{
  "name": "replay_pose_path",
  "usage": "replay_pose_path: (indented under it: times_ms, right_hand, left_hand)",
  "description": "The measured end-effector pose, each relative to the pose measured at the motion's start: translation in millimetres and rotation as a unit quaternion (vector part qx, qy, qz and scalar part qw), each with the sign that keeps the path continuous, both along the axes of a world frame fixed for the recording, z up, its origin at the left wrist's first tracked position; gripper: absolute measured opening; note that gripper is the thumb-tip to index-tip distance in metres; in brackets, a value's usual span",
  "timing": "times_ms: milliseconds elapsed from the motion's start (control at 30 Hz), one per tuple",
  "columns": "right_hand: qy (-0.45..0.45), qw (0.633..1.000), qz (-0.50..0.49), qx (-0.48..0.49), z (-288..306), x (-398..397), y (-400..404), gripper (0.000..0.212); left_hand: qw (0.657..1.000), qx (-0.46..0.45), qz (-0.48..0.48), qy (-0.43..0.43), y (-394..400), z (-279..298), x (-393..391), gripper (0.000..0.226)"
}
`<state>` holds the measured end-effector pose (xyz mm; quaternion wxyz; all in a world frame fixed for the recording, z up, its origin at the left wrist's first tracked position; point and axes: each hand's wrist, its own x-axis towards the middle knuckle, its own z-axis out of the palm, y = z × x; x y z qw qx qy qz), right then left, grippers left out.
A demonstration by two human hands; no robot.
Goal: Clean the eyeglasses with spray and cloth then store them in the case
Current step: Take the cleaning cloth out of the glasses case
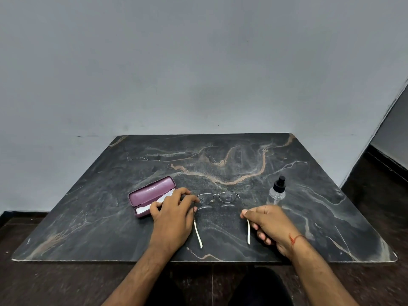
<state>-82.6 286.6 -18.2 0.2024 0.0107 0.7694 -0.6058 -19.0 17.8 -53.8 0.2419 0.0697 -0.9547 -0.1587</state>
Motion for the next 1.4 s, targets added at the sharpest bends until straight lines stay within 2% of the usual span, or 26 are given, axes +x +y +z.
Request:
replay_pose_path:
  times_ms: [333, 433, 600, 733, 900, 1000, 1100, 1233, 1400]
  right_hand:
    - [-0.002, 1.000, -0.018, 0.014, 6, 3, -3, 0.027]
    - [0.009, 0.999, -0.043, 0.008, 8, 9, -2, 0.030]
    - [0.076, 0.993, -0.092, 0.000, 10, 23, -5, 0.020]
    - [0.177, 0.977, -0.102, 0.056, 7, 38, -7, 0.017]
    - [0.282, 0.954, -0.064, 0.081, 15, 51, -25, 0.009]
    - [0.321, 0.942, -0.009, 0.098, 24, 50, -49, 0.003]
    - [0.357, 0.920, 0.046, 0.153, 36, 41, -81, 0.006]
    - [0.361, 0.897, 0.112, 0.230, 42, 25, -134, 0.012]
    - [0.337, 0.860, 0.181, 0.338, 43, 12, -199, 0.022]
  left_hand:
    - [1.000, 0.024, 0.006, -0.013, 4, 8, 8, 0.047]
    - [0.999, 0.039, 0.027, 0.012, -1, 10, 16, 0.044]
    - [0.992, 0.042, 0.090, 0.078, -51, 18, 34, 0.032]
    - [0.983, 0.115, 0.133, 0.058, -100, 17, 49, 0.029]
    - [0.967, 0.203, 0.152, -0.001, -123, 3, 62, 0.030]
    - [0.978, 0.165, 0.127, -0.032, -122, 4, 61, 0.033]
    - [0.983, 0.141, 0.105, -0.047, -121, 1, 63, 0.036]
    - [0.985, 0.134, 0.091, -0.053, -124, 1, 65, 0.044]
    - [0.987, 0.127, 0.088, -0.048, -123, 3, 66, 0.065]
